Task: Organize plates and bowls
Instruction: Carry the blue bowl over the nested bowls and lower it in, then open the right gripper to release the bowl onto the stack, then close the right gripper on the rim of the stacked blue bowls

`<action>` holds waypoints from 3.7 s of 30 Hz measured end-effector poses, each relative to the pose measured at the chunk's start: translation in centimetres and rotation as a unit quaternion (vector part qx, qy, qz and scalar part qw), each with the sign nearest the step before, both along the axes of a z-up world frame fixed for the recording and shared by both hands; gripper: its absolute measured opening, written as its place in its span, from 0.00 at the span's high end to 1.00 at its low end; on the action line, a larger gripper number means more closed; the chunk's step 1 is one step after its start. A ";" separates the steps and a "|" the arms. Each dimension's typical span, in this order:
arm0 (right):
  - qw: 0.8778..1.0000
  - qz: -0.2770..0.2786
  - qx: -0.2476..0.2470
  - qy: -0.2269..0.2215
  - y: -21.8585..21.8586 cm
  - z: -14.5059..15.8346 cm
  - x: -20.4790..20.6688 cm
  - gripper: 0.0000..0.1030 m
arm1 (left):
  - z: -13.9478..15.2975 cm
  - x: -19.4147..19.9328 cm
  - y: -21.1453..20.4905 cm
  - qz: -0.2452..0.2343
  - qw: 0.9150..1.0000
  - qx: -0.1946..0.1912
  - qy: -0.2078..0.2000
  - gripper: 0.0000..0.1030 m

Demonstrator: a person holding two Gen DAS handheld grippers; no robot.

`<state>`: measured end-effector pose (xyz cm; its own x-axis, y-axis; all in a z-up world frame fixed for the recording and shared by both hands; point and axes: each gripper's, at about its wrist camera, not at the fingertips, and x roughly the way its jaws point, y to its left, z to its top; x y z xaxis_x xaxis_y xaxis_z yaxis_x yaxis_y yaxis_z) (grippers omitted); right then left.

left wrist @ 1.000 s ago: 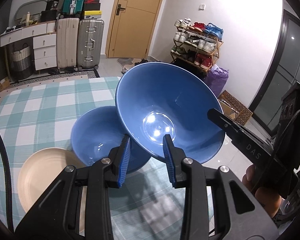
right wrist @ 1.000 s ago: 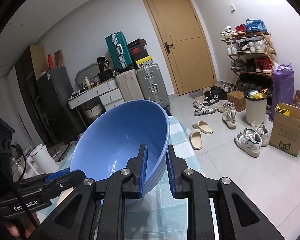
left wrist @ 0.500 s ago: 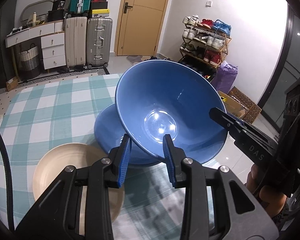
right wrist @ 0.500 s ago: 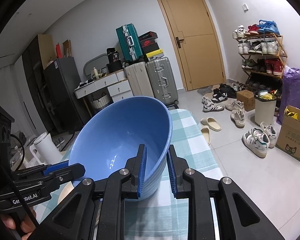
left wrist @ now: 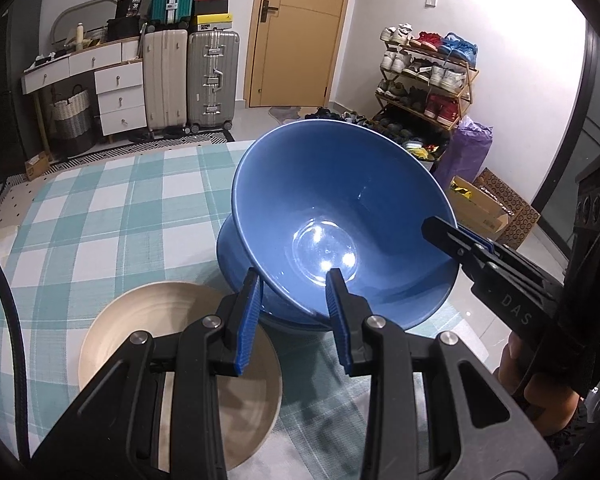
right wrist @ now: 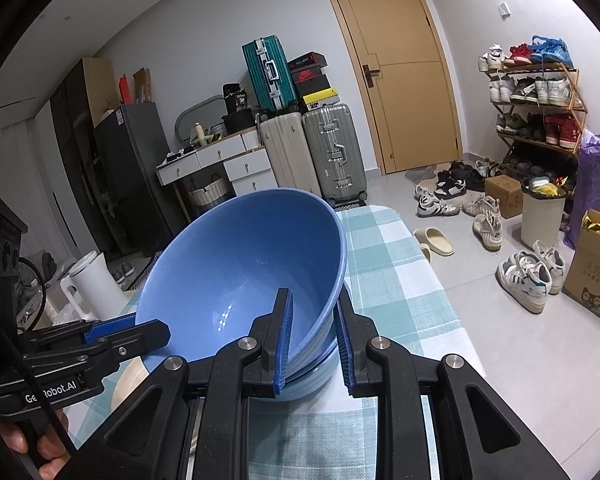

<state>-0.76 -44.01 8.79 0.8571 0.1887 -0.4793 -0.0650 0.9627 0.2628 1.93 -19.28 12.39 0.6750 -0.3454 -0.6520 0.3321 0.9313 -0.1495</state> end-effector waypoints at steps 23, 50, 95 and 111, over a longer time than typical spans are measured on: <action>0.999 0.008 -0.018 0.029 1.0 -2.7 2.9 0.78 | -3.5 3.7 1.0 0.020 1.000 0.016 0.017 0.72; 0.996 0.010 -0.079 0.047 2.7 -4.3 4.3 0.75 | -6.6 5.9 1.2 0.026 0.999 0.025 0.034 0.72; 0.998 -0.010 -0.021 0.051 -1.4 -4.3 4.9 0.01 | -8.6 10.9 5.3 0.065 0.994 -0.049 0.076 0.01; 0.995 0.032 0.044 0.087 -0.8 -7.3 6.6 0.19 | -11.8 13.6 5.5 0.060 0.985 -0.090 0.133 0.25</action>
